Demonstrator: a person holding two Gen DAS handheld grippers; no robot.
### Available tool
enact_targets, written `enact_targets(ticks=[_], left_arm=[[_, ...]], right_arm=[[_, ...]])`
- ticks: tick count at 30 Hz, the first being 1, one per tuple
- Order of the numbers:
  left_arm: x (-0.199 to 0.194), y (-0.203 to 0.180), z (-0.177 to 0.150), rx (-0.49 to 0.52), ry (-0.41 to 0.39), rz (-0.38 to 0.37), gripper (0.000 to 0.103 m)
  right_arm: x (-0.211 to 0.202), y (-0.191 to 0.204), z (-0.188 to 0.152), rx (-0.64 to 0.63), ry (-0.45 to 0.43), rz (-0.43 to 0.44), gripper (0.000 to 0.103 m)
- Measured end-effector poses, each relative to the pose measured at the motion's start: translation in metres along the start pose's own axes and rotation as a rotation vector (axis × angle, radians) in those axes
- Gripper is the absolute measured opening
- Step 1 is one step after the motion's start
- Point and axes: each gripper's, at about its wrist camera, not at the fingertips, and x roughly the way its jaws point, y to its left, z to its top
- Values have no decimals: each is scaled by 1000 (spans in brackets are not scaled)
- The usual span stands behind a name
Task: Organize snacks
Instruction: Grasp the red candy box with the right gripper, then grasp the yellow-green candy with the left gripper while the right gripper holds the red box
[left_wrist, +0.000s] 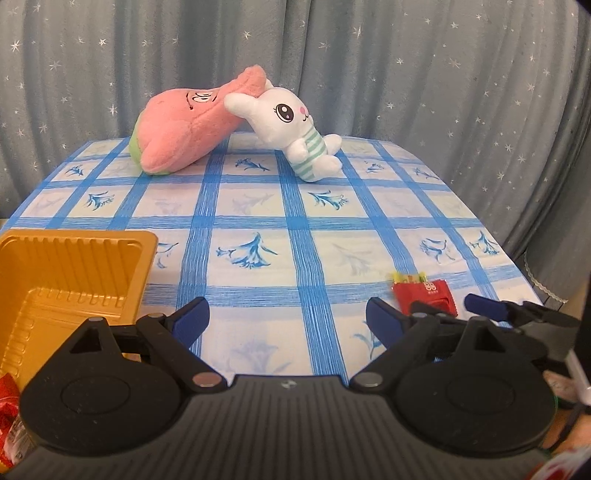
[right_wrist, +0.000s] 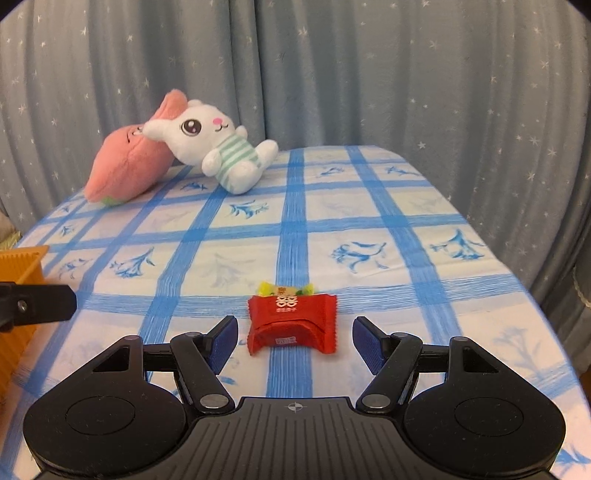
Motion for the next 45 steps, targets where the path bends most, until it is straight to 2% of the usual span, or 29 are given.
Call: enact_targets(ticks=[6, 11, 12, 14, 15, 16, 25, 32, 36, 42, 45], left_arm=[[7, -2, -1, 4, 8, -14, 91], [12, -4, -3, 9, 19, -20, 91], [12, -5, -4, 10, 21, -19, 91], [13, -7, -4, 11, 23, -20, 91], [13, -8, -4, 14, 25, -22, 91], [13, -9, -4, 17, 24, -24, 91], [20, -30, 2, 61, 15, -63, 91], [45, -58, 5, 65, -18, -131, 89], [70, -82, 2, 149, -19, -167, 81], [105, -112, -7, 391, -31, -102, 74], [115, -121, -14, 525, -76, -71, 71]], right_arm=[[18, 7, -1, -43, -10, -38, 69], [28, 8, -1, -53, 2, -34, 67], [29, 8, -1, -55, 5, -36, 57], [29, 7, -1, -63, 6, -35, 55], [27, 7, -1, -70, -3, -33, 47], [25, 8, -1, -82, -7, -36, 43], [4, -16, 5, -58, -10, -72, 41], [-20, -60, 12, 2, -11, -138, 41], [-22, -86, 7, 61, 3, -163, 40], [-25, -107, 5, 138, 10, -167, 40], [-25, -107, 6, 142, 5, -155, 40]])
